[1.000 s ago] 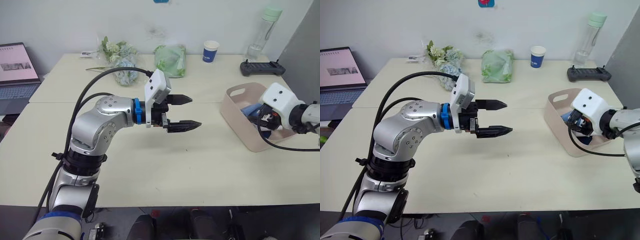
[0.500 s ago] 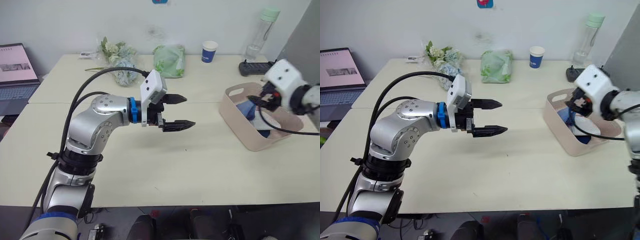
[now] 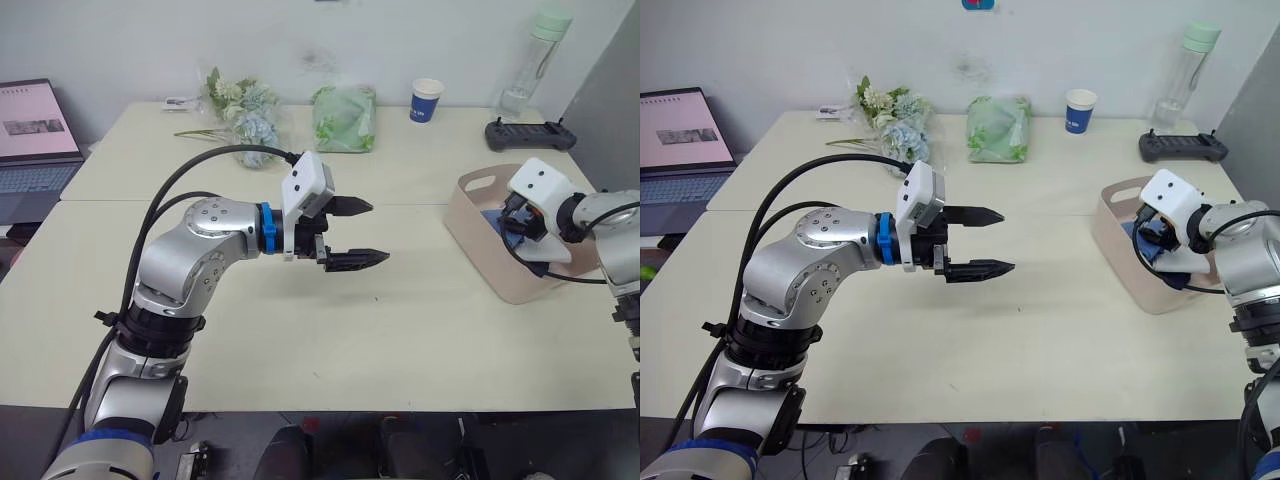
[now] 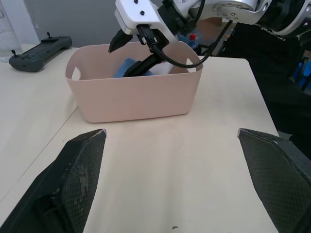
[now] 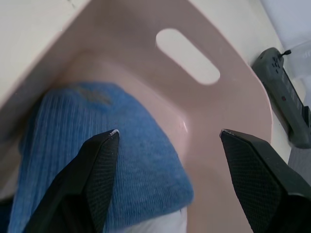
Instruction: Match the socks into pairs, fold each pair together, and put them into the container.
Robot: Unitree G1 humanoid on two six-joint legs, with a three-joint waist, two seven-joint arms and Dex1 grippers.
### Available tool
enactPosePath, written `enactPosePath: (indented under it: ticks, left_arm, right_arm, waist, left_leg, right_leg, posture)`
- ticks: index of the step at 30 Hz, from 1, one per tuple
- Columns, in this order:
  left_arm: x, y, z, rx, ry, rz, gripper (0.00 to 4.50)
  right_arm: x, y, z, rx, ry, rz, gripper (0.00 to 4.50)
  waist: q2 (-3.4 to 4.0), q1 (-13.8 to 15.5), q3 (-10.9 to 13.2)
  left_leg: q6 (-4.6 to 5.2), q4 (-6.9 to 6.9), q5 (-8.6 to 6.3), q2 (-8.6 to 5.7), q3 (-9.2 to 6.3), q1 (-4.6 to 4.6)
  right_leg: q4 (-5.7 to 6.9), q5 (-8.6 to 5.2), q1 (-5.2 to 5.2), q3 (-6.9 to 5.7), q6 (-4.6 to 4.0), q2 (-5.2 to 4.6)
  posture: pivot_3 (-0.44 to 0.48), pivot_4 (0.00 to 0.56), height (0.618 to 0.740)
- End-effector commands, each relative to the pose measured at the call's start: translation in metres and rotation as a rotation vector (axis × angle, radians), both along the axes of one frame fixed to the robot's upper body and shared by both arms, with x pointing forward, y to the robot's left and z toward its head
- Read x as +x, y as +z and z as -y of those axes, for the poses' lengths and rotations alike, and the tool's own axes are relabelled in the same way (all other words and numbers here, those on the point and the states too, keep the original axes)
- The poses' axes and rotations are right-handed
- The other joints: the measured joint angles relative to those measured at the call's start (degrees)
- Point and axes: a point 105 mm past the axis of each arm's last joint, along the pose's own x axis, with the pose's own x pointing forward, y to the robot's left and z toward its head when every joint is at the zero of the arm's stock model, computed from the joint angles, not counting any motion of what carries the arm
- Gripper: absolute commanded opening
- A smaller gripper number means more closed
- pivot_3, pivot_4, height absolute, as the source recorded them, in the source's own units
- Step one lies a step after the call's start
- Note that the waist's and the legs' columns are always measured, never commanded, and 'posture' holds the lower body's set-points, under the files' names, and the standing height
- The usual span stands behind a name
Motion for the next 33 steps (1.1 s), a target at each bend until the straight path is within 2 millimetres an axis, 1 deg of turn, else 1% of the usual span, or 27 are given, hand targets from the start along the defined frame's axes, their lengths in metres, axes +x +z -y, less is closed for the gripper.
enactPosePath:
  ticks: [1, 2, 4, 6, 8, 10, 12, 13, 15, 17, 18, 20, 22, 23, 25, 28, 31, 33]
  left_arm:
    - [-0.004, 0.006, 0.002, -0.005, -0.012, 0.048, 4.5]
    - [-0.004, 0.006, 0.001, -0.005, -0.011, 0.049, 4.5]
    - [-0.002, 0.006, -0.002, -0.002, 0.004, 0.056, 4.5]
    - [0.005, 0.009, -0.015, -0.011, 0.076, 0.07, 4.5]
    - [0.012, 0.01, -0.032, -0.017, 0.16, 0.085, 4.5]
    - [0.014, 0.007, -0.052, -0.003, 0.232, 0.1, 4.5]
    - [0.016, -0.001, -0.079, 0.02, 0.325, 0.088, 4.5]
    - [0.016, -0.004, -0.093, 0.031, 0.369, 0.092, 4.5]
    - [0.016, -0.013, -0.122, 0.055, 0.469, 0.084, 4.5]
    - [0.012, -0.021, -0.151, 0.049, 0.572, 0.08, 4.5]
    - [0.01, -0.024, -0.16, 0.042, 0.608, 0.085, 4.5]
    - [0.002, -0.035, -0.182, 0.059, 0.706, 0.104, 4.5]
    - [-0.01, -0.051, -0.2, 0.073, 0.781, 0.078, 4.5]
    - [-0.019, -0.065, -0.211, 0.11, 0.821, 0.048, 4.5]
    - [-0.033, -0.085, -0.225, 0.156, 0.871, 0.012, 4.5]
    - [-0.047, -0.11, -0.246, 0.218, 0.97, -0.049, 4.5]
    - [-0.052, -0.123, -0.251, 0.232, 1.006, -0.054, 4.5]
    - [-0.053, -0.125, -0.25, 0.228, 1.009, -0.053, 4.5]
  right_arm:
    - [-0.002, 0.019, -0.003, 0.019, 0.014, 0.066, 3.55]
    - [-0.001, 0.022, -0.003, 0.026, 0.013, 0.08, 3.55]
    - [0.0, 0.038, -0.003, 0.066, 0.003, 0.149, 3.55]
    - [-0.003, 0.066, -0.004, 0.101, 0.003, 0.261, 3.55]
    - [-0.011, 0.085, -0.011, 0.162, 0.034, 0.336, 3.55]
    - [-0.02, 0.095, -0.026, 0.228, 0.1, 0.382, 3.55]
    - [-0.029, 0.1, -0.046, 0.28, 0.178, 0.425, 3.55]
    - [-0.034, 0.099, -0.055, 0.297, 0.209, 0.436, 3.55]
    - [-0.043, 0.091, -0.074, 0.331, 0.267, 0.449, 3.55]
    - [-0.051, 0.075, -0.091, 0.386, 0.299, 0.446, 3.55]
    - [-0.055, 0.067, -0.096, 0.399, 0.304, 0.435, 3.55]
    - [-0.065, 0.039, -0.104, 0.405, 0.319, 0.372, 3.55]
    - [-0.076, 0.016, -0.107, 0.412, 0.319, 0.334, 3.55]
    - [-0.081, 0.005, -0.106, 0.444, 0.308, 0.313, 3.55]
    - [-0.088, -0.009, -0.103, 0.451, 0.283, 0.295, 3.55]
    - [-0.1, -0.037, -0.1, 0.446, 0.244, 0.243, 3.55]
    - [-0.11, -0.062, -0.096, 0.454, 0.192, 0.212, 3.55]
    - [-0.113, -0.068, -0.092, 0.453, 0.169, 0.222, 3.55]
  waist:
    - [0.0, 0.0, 0.0]
    - [0.0, -0.1, 0.0]
    - [0.0, -0.3, 0.0]
    - [0.0, -0.3, 0.0]
    - [0.02, -0.3, 0.0]
    - [0.02, -0.4, 0.0]
    - [0.05, -0.4, 0.0]
    - [0.05, -0.4, 0.0]
    - [0.03, -0.3, 0.0]
    - [0.04, -0.1, 0.0]
    - [0.04, -0.1, 0.0]
    - [0.04, 0.3, 0.0]
    - [0.04, 0.6, 0.0]
    - [0.02, 0.6, 0.0]
    - [0.03, 0.6, 0.0]
    - [0.02, 0.6, -0.1]
    - [0.0, 0.6, -0.1]
    - [0.0, 0.6, -0.1]
  left_leg:
    - [0.0, 0.03, 0.0, 0.0, 0.01, 0.03]
    - [0.01, 0.04, 0.0, 0.0, 0.02, 0.04]
    - [0.01, 0.06, 0.0, 0.0, 0.04, 0.04]
    - [0.0, 0.06, 0.0, 0.02, 0.05, 0.05]
    - [0.0, 0.04, 0.0, 0.05, 0.05, 0.04]
    - [0.0, 0.02, 0.0, 0.09, 0.02, 0.04]
    - [0.0, -0.01, 0.0, 0.14, -0.02, 0.05]
    - [0.01, -0.02, 0.0, 0.17, -0.03, 0.08]
    - [0.02, 0.0, -0.01, 0.17, -0.06, 0.08]
    - [0.15, 0.01, -0.08, 0.13, -0.09, 0.06]
    - [0.24, 0.01, -0.13, 0.12, -0.08, 0.06]
    - [0.24, 0.03, -0.14, 0.06, -0.08, 0.01]
    - [0.24, 0.02, -0.14, 0.02, -0.08, 0.0]
    - [0.25, 0.02, -0.15, 0.01, -0.06, 0.0]
    - [0.27, -0.02, -0.17, 0.01, 0.0, 0.02]
    - [0.29, 0.0, -0.18, 0.0, -0.01, 0.12]
    - [0.3, -0.02, -0.18, 0.04, -0.06, 0.22]
    - [0.3, -0.02, -0.18, 0.06, -0.04, 0.22]
  right_leg:
    - [0.03, 0.03, 0.02, 0.01, 0.0, 0.01]
    - [0.04, 0.05, 0.02, 0.02, 0.0, 0.02]
    - [0.06, 0.06, 0.02, 0.02, 0.01, 0.05]
    - [0.05, 0.06, 0.02, 0.02, 0.01, 0.05]
    - [0.04, 0.06, 0.0, 0.03, 0.02, 0.05]
    - [0.04, 0.06, -0.02, 0.04, 0.02, 0.05]
    - [0.04, 0.06, -0.02, 0.01, 0.01, 0.09]
    - [0.06, 0.06, -0.01, 0.01, 0.01, 0.1]
    - [0.09, 0.06, 0.0, -0.02, 0.01, 0.1]
    - [0.08, 0.06, 0.02, -0.04, 0.01, 0.07]
    - [0.06, 0.07, 0.02, -0.02, 0.01, 0.05]
    - [0.02, 0.06, 0.02, -0.02, 0.01, -0.02]
    - [-0.07, 0.06, 0.05, -0.03, 0.01, -0.1]
    - [-0.09, 0.06, 0.05, -0.02, 0.02, -0.13]
    - [-0.1, 0.06, 0.05, 0.01, 0.02, -0.18]
    - [-0.01, 0.06, 0.1, -0.02, 0.01, -0.19]
    - [0.02, 0.07, 0.17, -0.08, 0.0, -0.13]
    - [0.02, 0.07, 0.17, -0.05, 0.0, -0.09]
  posture:
    - [0.0, 0.15, 0.74]
    - [0.0, 0.15, 0.74]
    - [0.0, 0.15, 0.74]
    - [0.0, 0.15, 0.74]
    - [0.0, 0.15, 0.74]
    - [0.0, 0.15, 0.74]
    - [0.0, 0.15, 0.74]
    - [0.0, 0.15, 0.74]
    - [0.0, 0.15, 0.74]
    - [0.0, 0.15, 0.74]
    - [0.0, 0.15, 0.74]
    - [0.0, 0.15, 0.74]
    - [0.0, 0.15, 0.74]
    - [0.0, 0.15, 0.74]
    - [0.0, 0.15, 0.74]
    - [0.0, 0.15, 0.74]
    - [0.0, 0.15, 0.74]
    - [0.0, 0.15, 0.74]
